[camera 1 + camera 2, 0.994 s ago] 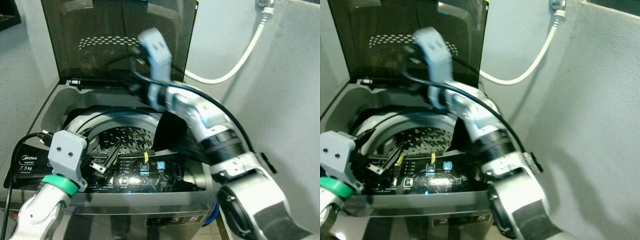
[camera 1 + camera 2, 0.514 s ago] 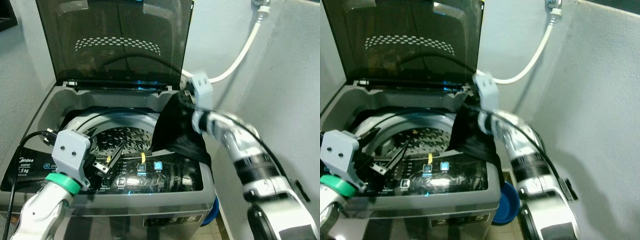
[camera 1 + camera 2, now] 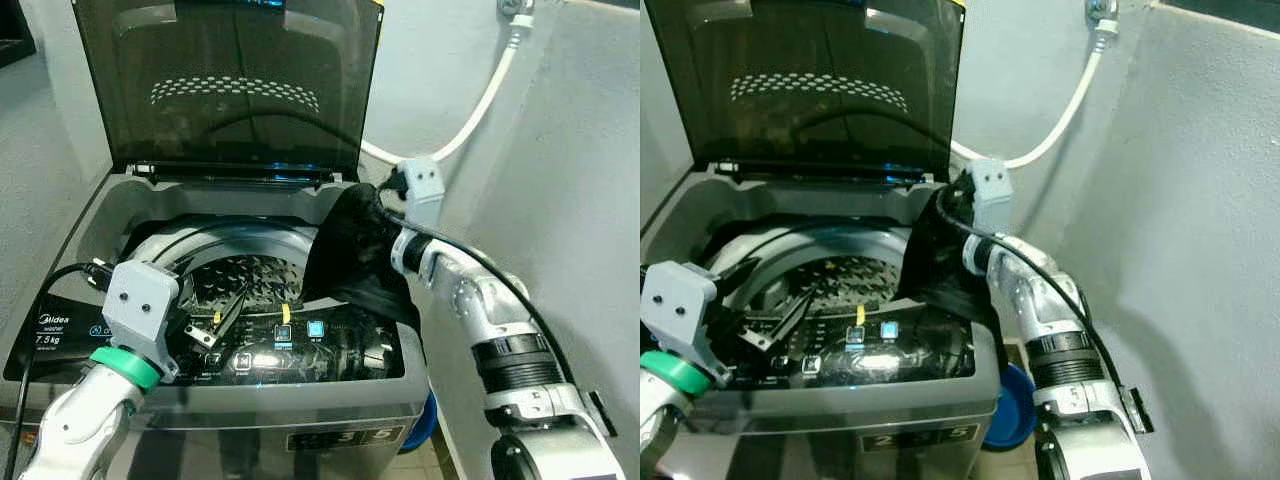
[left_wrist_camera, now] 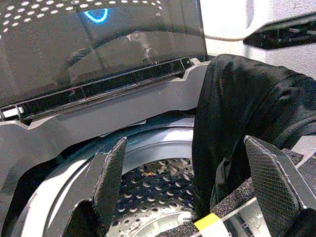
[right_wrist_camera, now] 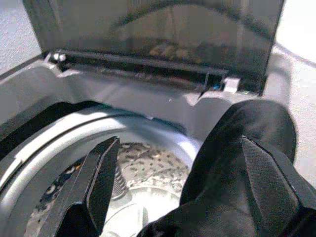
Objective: Clothes washing
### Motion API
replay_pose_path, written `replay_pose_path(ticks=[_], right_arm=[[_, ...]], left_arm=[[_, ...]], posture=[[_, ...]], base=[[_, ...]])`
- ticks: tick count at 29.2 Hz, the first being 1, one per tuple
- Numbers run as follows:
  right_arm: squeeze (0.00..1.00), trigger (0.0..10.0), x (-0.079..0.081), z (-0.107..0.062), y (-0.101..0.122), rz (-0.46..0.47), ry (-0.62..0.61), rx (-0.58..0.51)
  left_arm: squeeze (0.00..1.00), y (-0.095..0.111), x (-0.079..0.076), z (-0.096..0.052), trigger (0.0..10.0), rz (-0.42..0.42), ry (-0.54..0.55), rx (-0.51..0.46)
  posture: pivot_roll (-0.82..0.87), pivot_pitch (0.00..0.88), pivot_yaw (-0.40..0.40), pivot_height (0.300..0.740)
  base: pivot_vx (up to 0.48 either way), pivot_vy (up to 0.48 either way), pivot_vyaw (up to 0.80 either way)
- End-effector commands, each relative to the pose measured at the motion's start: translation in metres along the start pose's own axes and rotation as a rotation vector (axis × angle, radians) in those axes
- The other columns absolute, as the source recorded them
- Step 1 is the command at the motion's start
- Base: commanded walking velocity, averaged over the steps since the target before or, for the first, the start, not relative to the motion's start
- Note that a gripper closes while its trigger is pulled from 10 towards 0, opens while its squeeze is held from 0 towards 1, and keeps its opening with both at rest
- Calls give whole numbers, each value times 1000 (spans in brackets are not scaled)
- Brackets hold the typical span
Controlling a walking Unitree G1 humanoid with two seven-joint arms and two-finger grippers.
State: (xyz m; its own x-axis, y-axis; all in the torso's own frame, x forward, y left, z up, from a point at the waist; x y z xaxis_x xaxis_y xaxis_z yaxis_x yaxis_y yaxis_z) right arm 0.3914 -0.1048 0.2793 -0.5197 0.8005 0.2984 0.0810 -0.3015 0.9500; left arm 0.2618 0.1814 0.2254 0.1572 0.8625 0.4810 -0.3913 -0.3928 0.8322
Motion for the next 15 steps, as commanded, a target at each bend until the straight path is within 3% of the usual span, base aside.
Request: replay_pose_path(ticks=[1, 6, 8, 12, 13, 14, 15], right_arm=[[1000, 10000, -3, -3, 5, -46, -46, -20], [1000, 10000, -10, -7, -2, -111, -100, 29], [1000, 10000, -17, -12, -15, -163, -166, 106], [1000, 10000, -20, -15, -19, -166, -198, 119], [839, 10000, -22, -16, -22, -165, -223, 125], [839, 10000, -22, -16, -22, -165, -223, 125], [0, 10000, -23, -18, -26, -135, -242, 136]], left_arm=[[0, 0, 0, -2, 10000, 7, -8, 9], [0, 0, 0, -2, 10000, 6, -9, 10], [0, 0, 0, -3, 10000, 6, -11, 12], [0, 0, -1, -3, 10000, 4, -12, 13], [0, 0, -1, -4, 10000, 4, -13, 14], [0, 0, -1, -4, 10000, 4, -13, 14], [0, 0, -1, -3, 10000, 2, -15, 14]], posture=[[108, 20, 21, 740], [107, 23, 20, 740], [107, 28, 21, 740], [106, 28, 21, 740], [106, 28, 22, 740], [106, 28, 22, 740], [106, 28, 23, 740]], base=[[0, 0, 0], [0, 0, 0], [0, 0, 0], [0, 0, 0], [0, 0, 0], [0, 0, 0], [0, 0, 0]])
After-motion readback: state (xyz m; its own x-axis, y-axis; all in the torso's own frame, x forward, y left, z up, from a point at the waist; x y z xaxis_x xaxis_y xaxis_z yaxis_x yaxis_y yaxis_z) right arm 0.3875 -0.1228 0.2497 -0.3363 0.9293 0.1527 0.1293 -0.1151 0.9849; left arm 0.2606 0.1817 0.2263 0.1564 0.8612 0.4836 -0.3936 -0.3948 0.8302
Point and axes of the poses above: a point about 5 cm out from each wrist's last joint towards the gripper, its own z axis pointing out of the wrist towards the gripper, its own y axis along the axis of the wrist's last joint, x = y × z, the point moved 1 cm from there along z, pointing out of the wrist towards the gripper, and after that the axes turned 15 degrees about z, right-handed, at the moved point
